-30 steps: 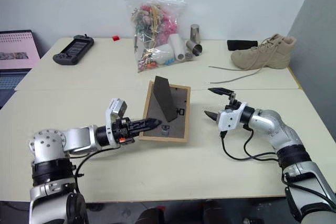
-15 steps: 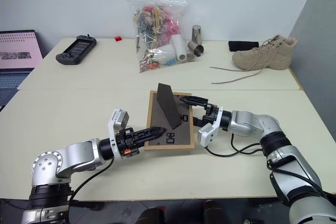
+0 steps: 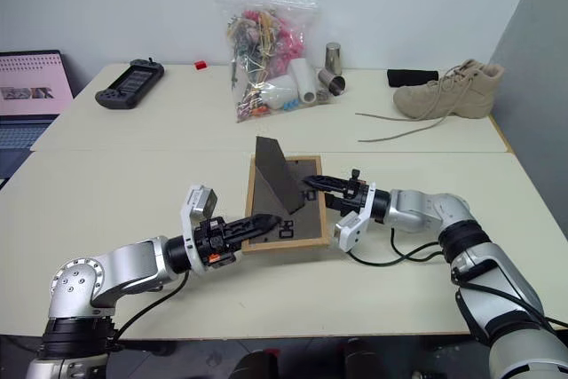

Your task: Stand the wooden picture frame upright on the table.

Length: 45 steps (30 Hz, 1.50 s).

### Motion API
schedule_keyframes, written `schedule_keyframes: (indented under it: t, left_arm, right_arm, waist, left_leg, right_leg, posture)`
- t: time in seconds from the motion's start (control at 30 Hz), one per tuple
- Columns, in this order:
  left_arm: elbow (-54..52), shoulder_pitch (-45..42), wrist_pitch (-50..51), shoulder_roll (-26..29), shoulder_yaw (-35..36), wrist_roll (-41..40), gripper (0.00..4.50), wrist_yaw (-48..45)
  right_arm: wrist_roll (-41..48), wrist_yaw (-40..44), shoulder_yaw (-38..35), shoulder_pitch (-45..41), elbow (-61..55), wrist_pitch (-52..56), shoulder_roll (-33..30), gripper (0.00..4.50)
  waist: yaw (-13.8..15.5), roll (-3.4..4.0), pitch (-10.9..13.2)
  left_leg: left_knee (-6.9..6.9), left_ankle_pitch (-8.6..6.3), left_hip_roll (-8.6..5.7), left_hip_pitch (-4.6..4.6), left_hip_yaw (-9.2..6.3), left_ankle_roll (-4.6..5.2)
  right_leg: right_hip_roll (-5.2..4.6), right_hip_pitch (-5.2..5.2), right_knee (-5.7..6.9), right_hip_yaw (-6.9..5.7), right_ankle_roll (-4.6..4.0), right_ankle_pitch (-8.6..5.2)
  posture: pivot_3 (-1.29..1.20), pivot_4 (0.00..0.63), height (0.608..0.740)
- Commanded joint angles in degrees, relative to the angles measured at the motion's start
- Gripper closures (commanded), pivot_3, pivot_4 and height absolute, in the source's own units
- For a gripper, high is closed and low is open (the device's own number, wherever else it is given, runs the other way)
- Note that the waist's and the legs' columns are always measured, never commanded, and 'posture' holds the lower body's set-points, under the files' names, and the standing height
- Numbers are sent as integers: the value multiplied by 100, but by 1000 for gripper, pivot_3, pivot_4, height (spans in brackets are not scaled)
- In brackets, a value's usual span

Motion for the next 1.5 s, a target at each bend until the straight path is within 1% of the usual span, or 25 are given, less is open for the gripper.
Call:
schedule_keyframes:
  t: [0.03, 0.13, 0.17, 0.2, 0.27, 0.33, 0.37, 0.47, 0.57, 0.63, 0.7, 0.73, 0.77, 0.8, 0.83, 0.87, 0.9, 0.97, 1.03, 1.1, 1.23, 1.33, 1.5]
  left_arm:
    - [-65, -25, 8, 245, 59, -7, 1407, -133]
    - [118, -99, -7, 510, 306, -7, 622, -206]
    - [157, -113, -17, 662, 396, -7, 518, -230]
    - [230, -134, -24, 776, 494, -7, 142, -242]
    - [334, -180, -76, 1095, 655, -7, 0, -249]
    - [441, -280, -184, 1391, 775, -7, 0, -202]
    - [351, -356, -186, 1571, 815, 257, 0, -326]
    - [-490, -469, -354, 2124, 630, 1906, 0, -1014]
    - [-1271, -464, -1015, 2248, 271, 3365, 0, -1464]
    - [-1601, -416, -1347, 2189, 162, 3987, 0, -1730]
    - [-1844, -336, -1730, 2216, -41, 4736, 0, -1928]
    - [-1910, -301, -1857, 2226, -115, 5023, 0, -2033]
    - [-1902, -282, -2172, 2179, -130, 5459, 0, -2050]
    - [-1877, -271, -2384, 2120, -115, 5757, 0, -2075]
    - [-1880, -252, -2657, 2088, -77, 6080, 0, -2137]
    - [-1886, -236, -2842, 2056, -50, 6315, 0, -2204]
    - [-1899, -225, -2885, 1998, -1, 6380, 0, -2236]
    - [-1950, -203, -2913, 1842, 64, 6429, 0, -2280]
    - [-2273, -74, -3054, 1764, -156, 6688, 0, -2427]
    - [-2524, 20, -3087, 1628, -249, 6717, 0, -2567]
    - [-2647, 142, -2973, 1533, -200, 6710, 0, -2838]
    - [-2622, 175, -2928, 1511, -216, 6805, 0, -2949]
    - [-2431, 148, -2949, 1327, -216, 6953, 0, -2999]
  right_arm:
    - [297, -226, -191, -96, -184, -136, -133, 3188]
    - [466, -145, -228, -38, -177, -244, -235, 3188]
    - [573, -92, -241, -24, -132, -292, -269, 3188]
    - [665, -40, -247, -15, -97, -330, -302, 3189]
    - [821, 94, -246, -11, -14, -344, -380, 3189]
    - [956, 227, -233, -23, 88, -370, -457, 3189]
    - [1201, 439, -239, -31, 243, -337, -450, 3189]
    - [2509, 1615, -227, -85, 733, -163, -281, 3189]
    - [3957, 2953, -288, -90, 676, 301, -41, 3189]
    - [4876, 3909, -424, -36, 459, 933, 143, 3189]
    - [5773, 4905, -615, -2, 165, 1810, 350, 3189]
    - [6076, 5280, -697, 13, 35, 2170, 415, 3189]
    - [6588, 5826, -860, -26, -105, 3043, 576, 3189]
    - [6914, 6185, -981, -50, -216, 3664, 677, 3189]
    - [7317, 6621, -1098, -107, -365, 4646, 756, 3189]
    - [7568, 6916, -1192, -138, -498, 5350, 801, 3189]
    - [7814, 7114, -1305, -197, -593, 5999, 831, 3189]
    - [8101, 7404, -1482, -267, -769, 6931, 858, 3189]
    - [8506, 7895, -1618, -443, -775, 8225, 871, 3189]
    - [8493, 8263, -1650, -614, -492, 8791, 895, 3189]
    - [8245, 8595, -1759, -837, 6, 9041, 961, 3189]
    - [8032, 8782, -1789, -1051, 548, 9088, 1035, 3189]
    - [7715, 8743, -1893, -1151, 1152, 8782, 1231, 3189]
  waist:
    - [-1, 0, 0]
    - [-2, 0, 0]
    - [-3, 0, 0]
    - [-7, 0, 0]
    - [-15, 0, 0]
    - [-19, 0, 0]
    - [-18, 0, 0]
    - [-38, -3, 1]
    - [-46, -1, 1]
    - [-44, -2, 1]
    - [-50, -1, 2]
    - [-49, -1, 2]
    - [-46, -1, 2]
    - [-45, -1, 2]
    - [-39, -1, 2]
    - [-29, -1, 2]
    - [-16, 1, 3]
    - [19, 2, 3]
    - [51, 7, 7]
    - [63, 9, 8]
    - [85, 9, 8]
    - [86, 9, 8]
    - [79, 9, 8]
  left_leg:
    - [0, 0, 0, 0, -1, 1]
    - [0, -3, 1, 0, -1, 5]
    - [0, -4, 0, 0, -1, 7]
    - [0, -7, 1, 0, -1, 13]
    - [0, -9, 1, 1, -2, 17]
    - [0, -10, 1, 0, -4, 18]
    - [0, -10, 1, 0, -4, 18]
    - [-1, -10, 1, -3, -4, 18]
    - [-4, -7, 1, -2, 0, 13]
    - [-6, -1, 6, -3, 0, 2]
    - [-6, 1, 10, -3, 0, -2]
    - [-6, 1, 13, -3, 0, -2]
    - [-7, 1, 14, -3, -1, -1]
    - [-7, -1, 13, -3, -1, 2]
    - [-7, -5, 14, -3, -1, 8]
    - [-7, -8, 14, -3, -2, 14]
    - [-6, -10, 13, -4, -3, 17]
    - [-6, -10, 11, -6, -2, 18]
    - [-6, -11, 11, -10, -1, 19]
    - [-7, -11, 10, -14, 2, 20]
    - [-9, -12, 12, -14, 2, 21]
    - [-9, -12, 11, -15, 3, 21]
    - [-11, -12, 13, -18, 3, 21]
  right_leg:
    - [0, 0, 0, -1, 0, 0]
    - [1, 0, 0, -1, 0, 0]
    - [0, 0, 1, -1, 0, 0]
    - [1, 0, 0, -1, 0, 0]
    - [1, 0, 0, -1, -1, -1]
    - [2, 0, 0, -3, -2, -1]
    - [1, 0, 0, -3, -2, -1]
    - [1, 1, -7, -6, -2, -1]
    - [0, 6, -14, -3, -3, -1]
    - [0, 6, -16, -5, -3, -1]
    - [3, 6, -16, -6, -3, -1]
    - [5, 6, -16, -7, -3, -1]
    - [6, 6, -16, -8, -3, -1]
    - [6, 6, -15, -9, -3, -1]
    - [6, 6, -15, -9, -3, -1]
    - [6, 6, -15, -11, -3, -1]
    - [5, 5, -15, -12, -3, -1]
    - [5, 4, -16, -12, -3, -1]
    - [5, -1, -18, -12, -3, -1]
    - [5, -4, -22, -10, -3, -1]
    - [8, -5, -28, -12, -3, -1]
    - [8, -3, -33, -11, -2, -1]
    - [9, -5, -36, -12, -2, -1]
  posture:
    - [0, 150, 740]
    - [0, 150, 740]
    - [0, 150, 740]
    - [0, 150, 740]
    - [0, 150, 740]
    - [0, 150, 740]
    - [0, 150, 740]
    - [0, 150, 740]
    - [0, 150, 740]
    - [0, 150, 740]
    - [0, 150, 740]
    - [0, 150, 740]
    - [0, 150, 740]
    - [0, 150, 740]
    - [0, 150, 740]
    - [0, 150, 740]
    - [0, 150, 740]
    - [0, 150, 740]
    - [0, 150, 740]
    - [0, 150, 740]
    - [0, 150, 740]
    - [0, 150, 740]
    - [0, 150, 740]
